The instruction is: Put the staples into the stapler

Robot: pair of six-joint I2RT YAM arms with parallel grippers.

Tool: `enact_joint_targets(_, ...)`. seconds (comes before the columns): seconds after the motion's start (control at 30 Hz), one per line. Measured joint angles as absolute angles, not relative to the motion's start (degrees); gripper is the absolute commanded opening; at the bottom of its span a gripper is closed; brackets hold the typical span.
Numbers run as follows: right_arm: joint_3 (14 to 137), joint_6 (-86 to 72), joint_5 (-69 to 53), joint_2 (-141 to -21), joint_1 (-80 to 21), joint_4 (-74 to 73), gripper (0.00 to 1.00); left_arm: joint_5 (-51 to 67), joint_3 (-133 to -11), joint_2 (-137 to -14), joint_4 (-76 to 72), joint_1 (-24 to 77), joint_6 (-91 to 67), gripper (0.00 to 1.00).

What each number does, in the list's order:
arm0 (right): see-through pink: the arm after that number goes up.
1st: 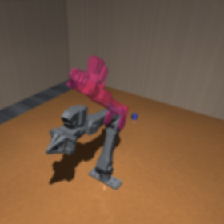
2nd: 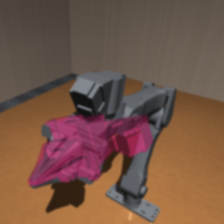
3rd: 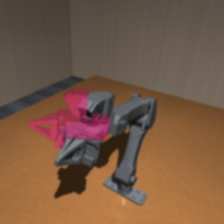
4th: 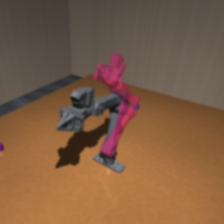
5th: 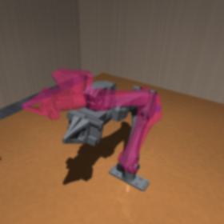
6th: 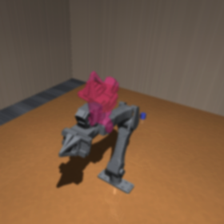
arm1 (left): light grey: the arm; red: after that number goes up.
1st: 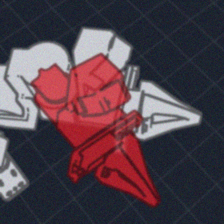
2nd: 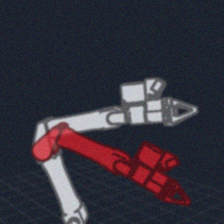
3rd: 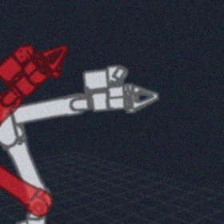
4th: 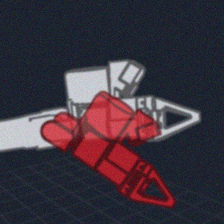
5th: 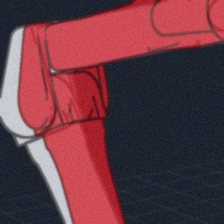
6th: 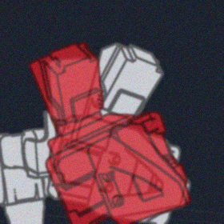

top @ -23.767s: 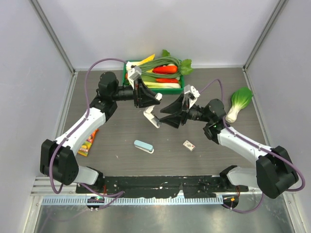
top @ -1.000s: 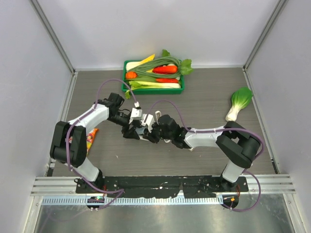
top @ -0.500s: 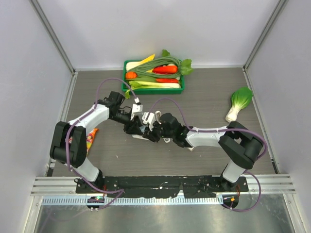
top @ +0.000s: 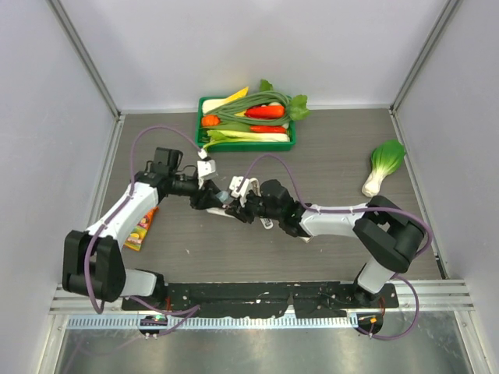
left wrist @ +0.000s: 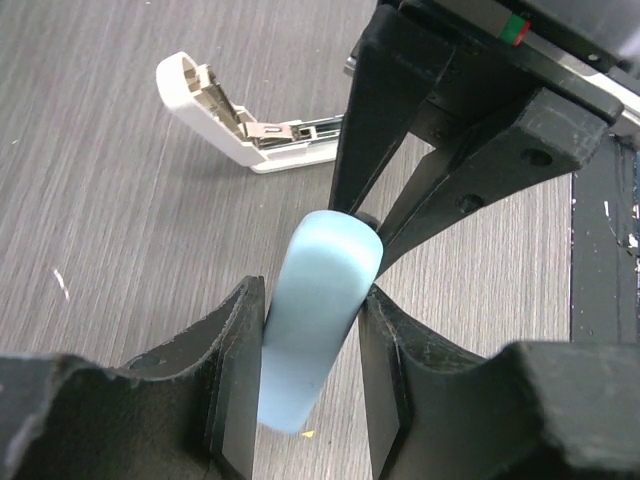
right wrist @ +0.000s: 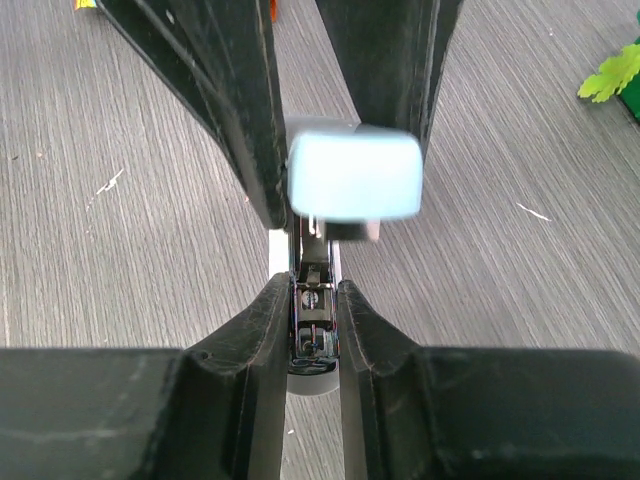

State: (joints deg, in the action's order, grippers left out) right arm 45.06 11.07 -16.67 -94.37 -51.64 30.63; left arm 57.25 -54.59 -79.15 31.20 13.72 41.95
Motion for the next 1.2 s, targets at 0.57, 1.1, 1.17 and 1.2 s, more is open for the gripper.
enact_joint_targets(0.57,43.2,13.6,-6.6,-99.9,-54.0,31.9,0.01,50.2,-41.3,-70.4,9.1,4.5,19.2,0.00)
enact_joint_targets(1.1,42.9,17.7,-1.0,-102.2,-57.8,31.9,0.01,54.3,-46.0,-70.1,19.1,7.4,29.4,0.71)
enact_joint_targets(1.17,42.9,18.1,-1.5,-102.2,-57.8,31.9,0.01,55.1,-47.4,-70.9,22.6,10.7,35.1,0.74)
enact_joint_targets(1.2,42.9,18.2,-1.8,-102.2,-57.8,31.9,0.01,55.3,-47.9,-71.8,23.9,12.0,37.4,0.75)
